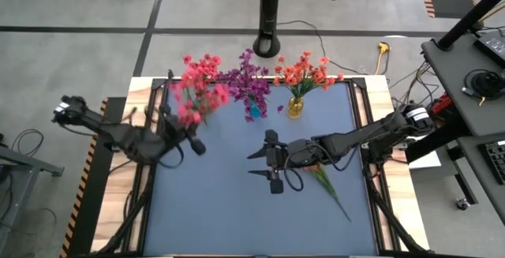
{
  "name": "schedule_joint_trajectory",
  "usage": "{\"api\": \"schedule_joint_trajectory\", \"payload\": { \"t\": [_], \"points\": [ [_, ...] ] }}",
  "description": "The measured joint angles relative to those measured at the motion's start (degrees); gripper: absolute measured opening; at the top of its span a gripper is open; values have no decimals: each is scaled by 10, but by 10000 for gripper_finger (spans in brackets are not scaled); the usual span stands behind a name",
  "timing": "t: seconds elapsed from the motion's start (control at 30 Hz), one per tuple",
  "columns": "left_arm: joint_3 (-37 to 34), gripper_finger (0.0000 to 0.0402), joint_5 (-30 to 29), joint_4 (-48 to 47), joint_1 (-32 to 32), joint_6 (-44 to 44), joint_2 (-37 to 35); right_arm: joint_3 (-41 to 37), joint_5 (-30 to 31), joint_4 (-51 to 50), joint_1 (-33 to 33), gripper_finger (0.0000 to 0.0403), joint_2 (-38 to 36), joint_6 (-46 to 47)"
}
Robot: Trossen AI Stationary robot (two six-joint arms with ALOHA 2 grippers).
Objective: Sort flowers into vase by color
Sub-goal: Put the pink flower into the green vase
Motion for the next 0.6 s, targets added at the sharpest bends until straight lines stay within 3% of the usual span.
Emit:
{"api": "schedule_joint_trajectory", "payload": {
  "t": [0.1,0.27,0.6],
  "points": [
    [0,0,47,1,49,25,-39,0,3,2,-5,192,5,0],
    [1,0,143,78,118,112,-100,0,14,4,-23,192,7,-8],
    [-67,0,147,75,193,141,-195,0,14,14,-53,192,7,-8]
  ]
}}
